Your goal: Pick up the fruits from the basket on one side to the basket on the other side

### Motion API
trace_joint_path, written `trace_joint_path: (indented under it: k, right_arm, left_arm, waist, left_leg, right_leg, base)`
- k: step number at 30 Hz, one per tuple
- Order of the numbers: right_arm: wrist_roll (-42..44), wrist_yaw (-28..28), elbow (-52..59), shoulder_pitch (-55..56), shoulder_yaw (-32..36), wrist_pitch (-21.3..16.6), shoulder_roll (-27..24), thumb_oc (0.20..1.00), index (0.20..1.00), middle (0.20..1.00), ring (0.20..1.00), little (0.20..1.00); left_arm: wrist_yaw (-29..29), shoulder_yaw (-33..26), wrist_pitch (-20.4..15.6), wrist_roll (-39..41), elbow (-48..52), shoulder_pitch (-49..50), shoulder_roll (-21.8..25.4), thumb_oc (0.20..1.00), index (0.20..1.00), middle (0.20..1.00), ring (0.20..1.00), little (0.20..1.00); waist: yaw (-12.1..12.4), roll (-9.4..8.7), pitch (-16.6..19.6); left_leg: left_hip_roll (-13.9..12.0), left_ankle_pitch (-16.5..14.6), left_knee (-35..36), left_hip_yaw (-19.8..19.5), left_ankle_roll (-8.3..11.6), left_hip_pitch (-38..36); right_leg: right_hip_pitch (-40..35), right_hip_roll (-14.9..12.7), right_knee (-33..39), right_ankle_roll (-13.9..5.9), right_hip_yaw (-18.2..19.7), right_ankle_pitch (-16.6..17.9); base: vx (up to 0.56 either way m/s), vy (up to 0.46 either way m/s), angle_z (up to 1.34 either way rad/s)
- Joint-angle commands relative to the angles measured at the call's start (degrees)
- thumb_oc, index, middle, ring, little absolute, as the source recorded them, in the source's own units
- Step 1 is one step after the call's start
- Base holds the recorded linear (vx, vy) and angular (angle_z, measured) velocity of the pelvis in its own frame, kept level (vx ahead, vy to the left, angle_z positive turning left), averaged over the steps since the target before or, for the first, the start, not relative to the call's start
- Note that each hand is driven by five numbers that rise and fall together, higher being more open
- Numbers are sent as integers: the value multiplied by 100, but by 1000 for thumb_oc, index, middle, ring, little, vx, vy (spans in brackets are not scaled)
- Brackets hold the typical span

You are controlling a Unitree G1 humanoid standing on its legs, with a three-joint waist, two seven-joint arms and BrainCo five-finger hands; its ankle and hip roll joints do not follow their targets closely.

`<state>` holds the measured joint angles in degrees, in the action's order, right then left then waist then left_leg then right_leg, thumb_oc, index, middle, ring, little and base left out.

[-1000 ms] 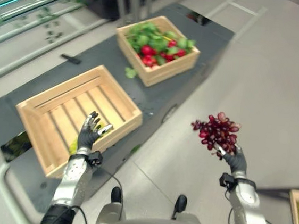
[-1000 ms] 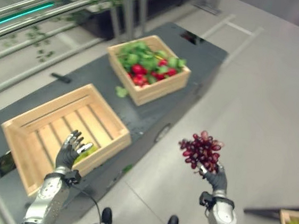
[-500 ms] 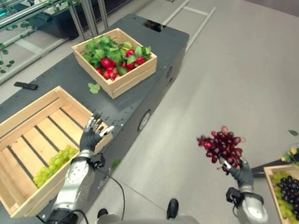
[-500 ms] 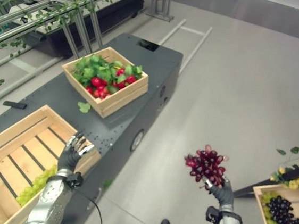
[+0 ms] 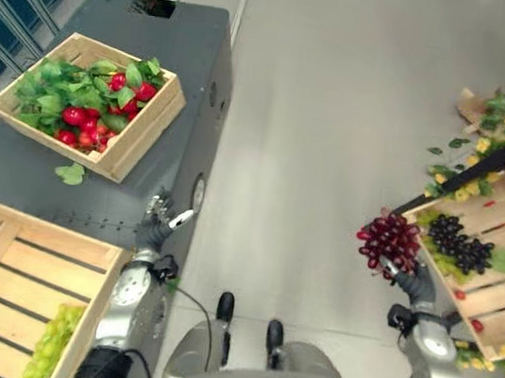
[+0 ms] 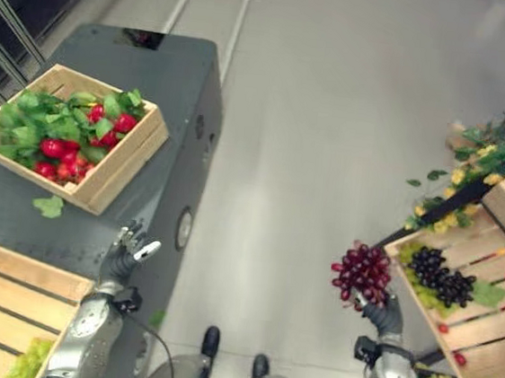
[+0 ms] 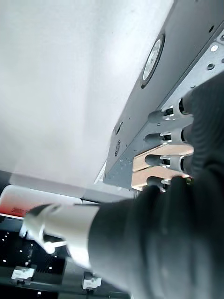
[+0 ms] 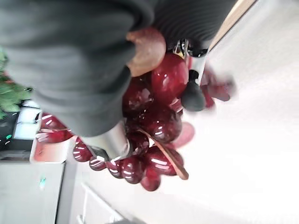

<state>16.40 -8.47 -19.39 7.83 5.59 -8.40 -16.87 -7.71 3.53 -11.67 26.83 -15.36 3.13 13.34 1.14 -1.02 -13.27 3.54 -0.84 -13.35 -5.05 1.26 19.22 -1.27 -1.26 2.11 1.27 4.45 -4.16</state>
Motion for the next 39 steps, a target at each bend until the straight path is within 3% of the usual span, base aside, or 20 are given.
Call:
trace_joint_path:
  k: [1, 4, 7, 9, 12, 14, 15, 18, 22, 27, 31, 39]
  right_arm:
    - [50, -71, 445, -209, 85, -472, -247, 200, 200, 200, 200, 200]
    - [112, -60, 445, -286, 30, -438, -212, 200, 200, 200, 200, 200]
    - [201, -51, 465, -363, -45, -407, -122, 200, 200, 200, 200, 200]
    - [237, -70, 513, -382, -58, -396, -60, 200, 200, 200, 200, 200]
    - [293, -203, 579, -481, -57, -409, 30, 200, 200, 200, 200, 200]
    - [313, -249, 489, -524, -14, -418, 53, 200, 200, 200, 200, 200]
    - [286, -249, 525, -491, 7, -391, 69, 200, 200, 200, 200, 200]
    - [191, -270, 567, -372, 43, -359, 90, 200, 200, 200, 200, 200]
    - [138, -284, 588, -227, 126, -342, 66, 200, 200, 200, 200, 200]
    - [58, -207, 676, -94, 205, -356, -147, 200, 200, 200, 200, 200]
    - [-94, -209, 662, 55, 309, -362, -293, 200, 200, 200, 200, 200]
    - [-201, -118, 583, 349, 576, -327, -279, 200, 200, 200, 200, 200]
  left_arm:
    - [-148, 67, -339, 33, 307, -179, -2, 1000, 1000, 1000, 1000, 1000]
    - [-231, 102, -321, 14, 349, -236, 94, 1000, 1000, 1000, 1000, 1000]
    - [-298, 213, -267, -60, 312, -351, 187, 1000, 1000, 1000, 1000, 1000]
    - [-353, 293, -273, -86, 315, -447, 215, 1000, 1000, 1000, 1000, 1000]
    - [-436, 261, -284, 5, 334, -641, 260, 1000, 1000, 1000, 1000, 1000]
    - [-453, 218, -289, 12, 320, -719, 254, 1000, 1000, 1000, 1000, 1000]
    - [-438, 202, -275, -2, 313, -691, 248, 1000, 1000, 1000, 1000, 1000]
    - [-419, 224, -273, -112, 302, -577, 251, 1000, 1000, 1000, 1000, 1000]
    - [-359, 174, -276, -148, 271, -434, 119, 1000, 1000, 1000, 1000, 1000]
    - [-293, -15, -261, 11, 346, -294, -27, 1000, 1000, 1000, 1000, 1000]
    - [-343, -16, -280, 99, 334, -465, -128, 1000, 1000, 1000, 1000, 1000]
    - [-370, -80, -268, -1, 285, -450, -154, 1000, 1000, 1000, 1000, 1000]
  waist:
    - [-65, 144, 504]
    - [-75, 43, 522]
    - [-298, 99, 353]
    - [-451, 209, 233]
    - [-463, 257, 216]
    - [-470, 211, 194]
    - [-503, 179, 188]
    - [-637, 75, 267]
    - [-703, 68, 478]
    - [-811, 237, 545]
    - [-805, 224, 444]
    - [-1031, 294, 558]
  left_leg:
    - [-142, 909, 1329, 105, 129, -68]
    - [-254, 761, 1429, 371, -25, -389]
    - [-443, 639, 1577, 434, -83, -867]
    - [-536, 560, 1639, 392, -81, -1085]
    - [-721, 334, 1667, 510, 68, -1295]
    - [-860, 154, 1721, 665, 230, -1542]
    - [-849, 85, 1767, 717, 263, -1682]
    - [-755, -58, 1801, 712, 264, -1922]
    - [-790, -204, 1760, 751, 364, -2088]
    - [-1052, -477, 1101, 858, 472, -2024]
    - [-984, -407, 844, 583, 515, -1737]
    - [-785, -467, 1271, 697, 354, -1965]
  right_leg:
    - [-703, 120, -53, -546, 62, -821]
    - [-166, 48, -1231, -867, 45, -850]
    - [706, 212, -2654, -1287, -257, -369]
    - [1130, 160, -2989, -1292, -452, -302]
    - [1150, -593, -1892, -1088, -1061, -378]
    - [1250, -1140, -780, -1157, -1485, 129]
    - [1334, -1198, -438, -1216, -1520, 369]
    - [1408, -1140, -263, -1355, -1249, 706]
    - [1109, -1061, -3, -1305, -1321, 878]
    - [816, -685, 137, -1098, -1201, 632]
    - [684, -588, 174, -963, -1177, 469]
    - [621, -600, 162, -977, -1032, 476]
  base:
    - [228, 171, -40]
    - [176, 95, -44]
    - [142, 59, -43]
    - [96, 70, -11]
    - [165, -70, 3]
    - [189, -158, 10]
    - [219, -112, -12]
    - [211, -131, -30]
    - [151, -173, 9]
    - [82, -164, -37]
    - [-20, -112, -51]
    - [24, 32, 1]
